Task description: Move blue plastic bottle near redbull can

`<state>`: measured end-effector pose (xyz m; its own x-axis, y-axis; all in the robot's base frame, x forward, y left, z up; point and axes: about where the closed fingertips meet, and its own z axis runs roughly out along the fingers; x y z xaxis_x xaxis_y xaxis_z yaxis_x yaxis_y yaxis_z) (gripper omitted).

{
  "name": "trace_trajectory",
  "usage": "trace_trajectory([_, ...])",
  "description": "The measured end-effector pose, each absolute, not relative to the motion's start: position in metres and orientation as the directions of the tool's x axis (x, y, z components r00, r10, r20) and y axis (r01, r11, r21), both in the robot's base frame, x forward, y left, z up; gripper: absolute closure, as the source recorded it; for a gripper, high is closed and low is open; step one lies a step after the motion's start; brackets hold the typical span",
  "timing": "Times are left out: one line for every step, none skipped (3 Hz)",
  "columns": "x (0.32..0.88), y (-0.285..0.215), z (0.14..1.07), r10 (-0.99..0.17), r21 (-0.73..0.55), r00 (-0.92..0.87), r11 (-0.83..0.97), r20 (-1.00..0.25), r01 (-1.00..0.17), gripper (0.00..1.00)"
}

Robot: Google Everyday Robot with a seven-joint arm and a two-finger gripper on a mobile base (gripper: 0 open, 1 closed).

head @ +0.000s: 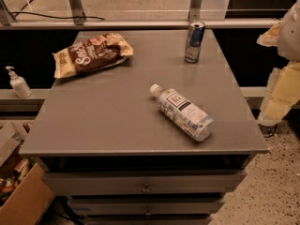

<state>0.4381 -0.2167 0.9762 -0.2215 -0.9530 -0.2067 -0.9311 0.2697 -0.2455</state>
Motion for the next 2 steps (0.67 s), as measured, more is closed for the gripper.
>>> trace_trajectory([0.4381, -0.2166, 0.9762, -0.953, -0.246, -0.221, 0.27, -0.207, -0.931, 0.0])
trace_trajectory([0.4363, -0.2153, 0.9746, -0.942, -0.277, -0.239, 0.301, -0.235, -0.913, 0.0])
